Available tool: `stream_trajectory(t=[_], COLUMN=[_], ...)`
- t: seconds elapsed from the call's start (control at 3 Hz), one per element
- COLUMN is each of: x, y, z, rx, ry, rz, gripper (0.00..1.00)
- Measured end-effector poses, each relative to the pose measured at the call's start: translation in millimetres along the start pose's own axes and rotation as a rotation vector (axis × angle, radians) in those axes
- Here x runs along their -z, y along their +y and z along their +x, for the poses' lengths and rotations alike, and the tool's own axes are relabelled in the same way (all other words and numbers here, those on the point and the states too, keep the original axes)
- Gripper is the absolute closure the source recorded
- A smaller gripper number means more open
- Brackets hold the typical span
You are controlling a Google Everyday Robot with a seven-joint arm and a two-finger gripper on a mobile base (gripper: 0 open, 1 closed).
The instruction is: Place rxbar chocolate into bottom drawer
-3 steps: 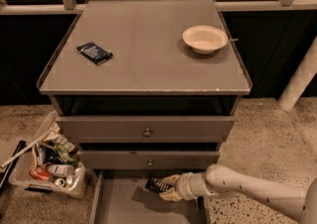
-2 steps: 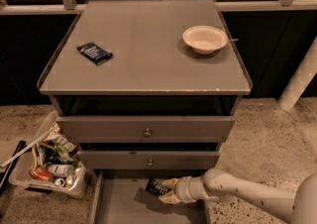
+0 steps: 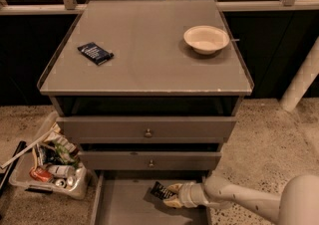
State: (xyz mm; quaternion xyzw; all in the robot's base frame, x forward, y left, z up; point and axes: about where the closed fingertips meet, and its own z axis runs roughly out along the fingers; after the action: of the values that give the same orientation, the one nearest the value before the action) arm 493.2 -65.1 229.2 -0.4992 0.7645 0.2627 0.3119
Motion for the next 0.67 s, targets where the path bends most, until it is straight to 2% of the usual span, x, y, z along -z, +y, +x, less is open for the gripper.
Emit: stream_trajectory(t=[0.33,0.67], x=[-16.4,-17.6], y=[-10.5,-10.7], z=[28.2,29.9], rx=[-0.043,-0.044], ry=[0.032,0.033], rz=[0.022,0.021], gripper=[1.0,1.0])
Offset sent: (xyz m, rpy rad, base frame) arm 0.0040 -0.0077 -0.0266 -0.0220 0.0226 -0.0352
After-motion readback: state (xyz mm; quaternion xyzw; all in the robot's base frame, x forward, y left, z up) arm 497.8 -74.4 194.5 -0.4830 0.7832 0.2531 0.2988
